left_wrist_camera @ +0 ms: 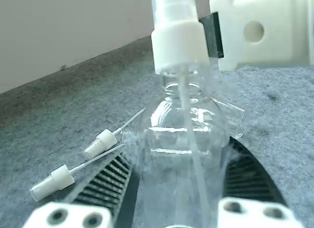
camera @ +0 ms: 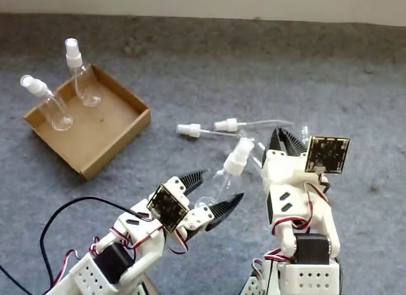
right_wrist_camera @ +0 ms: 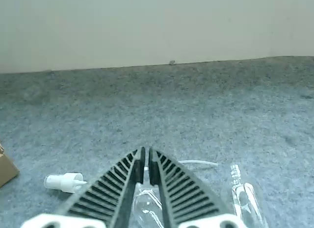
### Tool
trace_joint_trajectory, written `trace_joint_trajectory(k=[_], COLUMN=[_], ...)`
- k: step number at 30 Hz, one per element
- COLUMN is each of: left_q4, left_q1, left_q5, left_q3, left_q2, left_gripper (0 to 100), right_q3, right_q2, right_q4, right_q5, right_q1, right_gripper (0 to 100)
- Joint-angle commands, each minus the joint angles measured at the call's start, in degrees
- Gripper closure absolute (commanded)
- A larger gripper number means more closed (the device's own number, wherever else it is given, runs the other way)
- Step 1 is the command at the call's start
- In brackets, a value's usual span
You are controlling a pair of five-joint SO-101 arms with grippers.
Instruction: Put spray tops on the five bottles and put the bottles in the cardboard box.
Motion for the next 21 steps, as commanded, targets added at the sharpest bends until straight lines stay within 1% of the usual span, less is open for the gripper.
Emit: trace_joint_trajectory(k=[1,3,5,14,17,21], left_q4=[-1.58,-1.58,-1.58,-1.49,-1.49,-1.49], left_q1=[1.1,1.1,1.1,0.75,0.66,0.57], left_q5=[0.62,0.62,0.62,0.53,0.53,0.44], left_q3=[1.27,1.27,1.27,1.27,1.27,1.27], left_q2=[-0.57,-0.57,-0.57,-0.4,-0.31,-0.31], left_gripper=[92,92,92,92,92,92], right_q3=[-0.66,-0.84,-2.59,-9.63,-11.12,-13.76], right_q2=[-0.92,-1.01,-1.01,-1.1,-1.1,-1.1], right_q4=[-1.98,-2.07,-1.89,-1.71,1.36,7.78], right_q5=[0.18,0.18,0.18,0.09,0.0,0.0], right_q1=[-5.67,-8.4,-9.54,-9.89,-10.15,-14.37], right_gripper=[99.3,99.3,99.3,99.3,99.3,99.3])
